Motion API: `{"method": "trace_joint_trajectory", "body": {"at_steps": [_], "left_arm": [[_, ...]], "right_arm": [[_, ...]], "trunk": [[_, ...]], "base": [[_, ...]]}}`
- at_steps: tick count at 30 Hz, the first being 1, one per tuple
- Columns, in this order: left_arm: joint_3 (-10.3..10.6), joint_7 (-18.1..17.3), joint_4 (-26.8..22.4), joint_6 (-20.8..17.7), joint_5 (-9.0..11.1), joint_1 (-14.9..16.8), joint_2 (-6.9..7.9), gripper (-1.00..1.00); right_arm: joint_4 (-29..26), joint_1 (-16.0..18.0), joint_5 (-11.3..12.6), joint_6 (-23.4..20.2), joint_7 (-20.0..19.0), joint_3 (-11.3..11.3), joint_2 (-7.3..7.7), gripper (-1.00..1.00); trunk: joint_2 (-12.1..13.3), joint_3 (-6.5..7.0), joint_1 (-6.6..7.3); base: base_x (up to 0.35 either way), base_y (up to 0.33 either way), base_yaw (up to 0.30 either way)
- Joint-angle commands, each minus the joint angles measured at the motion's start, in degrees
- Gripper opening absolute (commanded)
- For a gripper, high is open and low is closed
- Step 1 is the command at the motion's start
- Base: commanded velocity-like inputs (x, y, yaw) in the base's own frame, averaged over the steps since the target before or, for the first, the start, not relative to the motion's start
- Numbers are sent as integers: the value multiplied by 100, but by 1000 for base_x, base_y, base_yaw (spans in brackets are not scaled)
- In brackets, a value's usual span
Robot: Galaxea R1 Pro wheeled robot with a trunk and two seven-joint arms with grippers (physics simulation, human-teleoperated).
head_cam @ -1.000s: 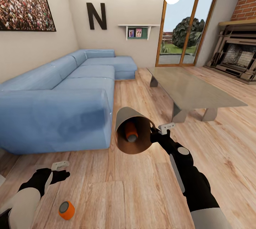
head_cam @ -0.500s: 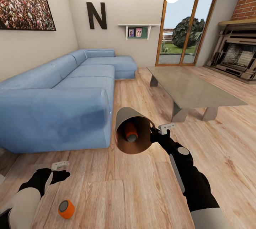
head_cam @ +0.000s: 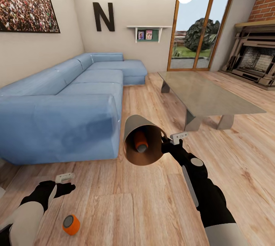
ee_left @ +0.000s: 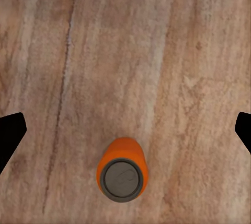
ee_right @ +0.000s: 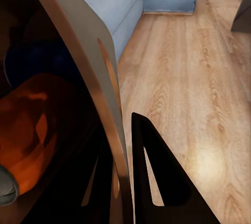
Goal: Put the three can of soda from the living room inside the tash can in the kitchen.
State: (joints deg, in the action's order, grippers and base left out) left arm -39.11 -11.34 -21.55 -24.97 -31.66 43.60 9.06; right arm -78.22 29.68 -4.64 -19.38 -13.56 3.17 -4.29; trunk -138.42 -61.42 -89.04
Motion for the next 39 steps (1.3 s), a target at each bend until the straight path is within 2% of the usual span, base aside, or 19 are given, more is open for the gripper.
{"method": "trace_joint_trajectory", "body": {"at_steps": [1, 8, 20, 27, 39], "left_arm": [[0, 0, -1, 1, 2, 0, 0, 100], [0, 56, -6, -1, 12, 7, -36, 100], [0, 87, 0, 1, 5, 8, -51, 100], [0, 88, 1, 1, -3, 9, -78, 100], [0, 87, 0, 1, -6, 9, -88, 100]], "right_arm": [[-8, 2, 58, -4, -33, -1, -2, -100], [-7, 1, 56, -4, -33, -1, -2, -100], [-7, -3, 53, -4, -33, -1, -2, -100], [-5, -5, 58, -4, -33, -1, -2, -100], [0, -6, 59, -4, -33, 7, -6, -100]], "trunk": [[-1, 1, 1], [-1, 1, 1], [-482, -215, -263], [-491, -370, -281], [-491, -370, -281]], "base": [[0, 0, 0], [0, 0, 0], [0, 0, 0], [0, 0, 0], [0, 0, 0]]}}
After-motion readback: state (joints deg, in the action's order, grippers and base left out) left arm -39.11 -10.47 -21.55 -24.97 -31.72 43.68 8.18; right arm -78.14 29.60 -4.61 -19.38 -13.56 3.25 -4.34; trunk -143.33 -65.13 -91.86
